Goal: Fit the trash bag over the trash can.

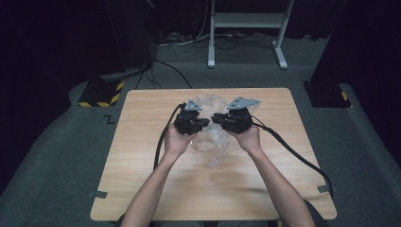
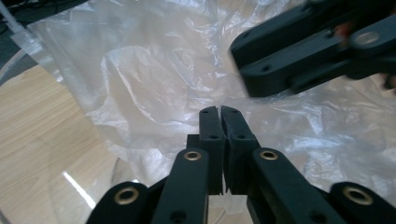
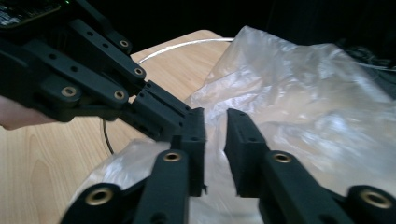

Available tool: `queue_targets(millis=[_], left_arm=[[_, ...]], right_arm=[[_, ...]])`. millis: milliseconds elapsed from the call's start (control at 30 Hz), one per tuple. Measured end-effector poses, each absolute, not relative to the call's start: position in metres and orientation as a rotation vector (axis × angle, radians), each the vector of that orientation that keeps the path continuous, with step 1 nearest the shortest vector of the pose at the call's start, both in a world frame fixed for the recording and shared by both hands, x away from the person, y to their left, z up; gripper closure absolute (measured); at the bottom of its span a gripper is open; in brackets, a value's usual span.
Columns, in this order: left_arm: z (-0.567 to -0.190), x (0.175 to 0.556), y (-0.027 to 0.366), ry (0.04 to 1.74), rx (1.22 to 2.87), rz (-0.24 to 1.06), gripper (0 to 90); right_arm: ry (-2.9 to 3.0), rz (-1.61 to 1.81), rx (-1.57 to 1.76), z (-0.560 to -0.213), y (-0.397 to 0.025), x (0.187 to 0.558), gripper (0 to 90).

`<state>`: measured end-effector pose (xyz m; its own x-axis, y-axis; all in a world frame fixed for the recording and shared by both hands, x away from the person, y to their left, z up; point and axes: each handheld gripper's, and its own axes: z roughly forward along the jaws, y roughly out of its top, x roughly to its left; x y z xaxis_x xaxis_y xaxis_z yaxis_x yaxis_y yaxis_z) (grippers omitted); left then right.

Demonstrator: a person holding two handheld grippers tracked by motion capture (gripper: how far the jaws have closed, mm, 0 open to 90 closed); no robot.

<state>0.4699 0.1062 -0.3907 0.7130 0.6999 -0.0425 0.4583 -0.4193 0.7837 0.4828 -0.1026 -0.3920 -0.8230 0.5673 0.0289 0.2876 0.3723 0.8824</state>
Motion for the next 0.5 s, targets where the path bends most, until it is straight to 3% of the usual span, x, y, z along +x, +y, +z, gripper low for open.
queue_targets(millis=[300,500], left_arm=[[-0.388,0.476,0.116,0.935,2.062,0.382,89.8],[-0.391,0.481,0.127,0.982,2.027,0.396,89.8]], right_arm=[[2.239,1.431,0.804,-0.376,-0.135,0.469,63.1],[2.247,1.386,0.776,-0.373,-0.136,0.462,63.9]])
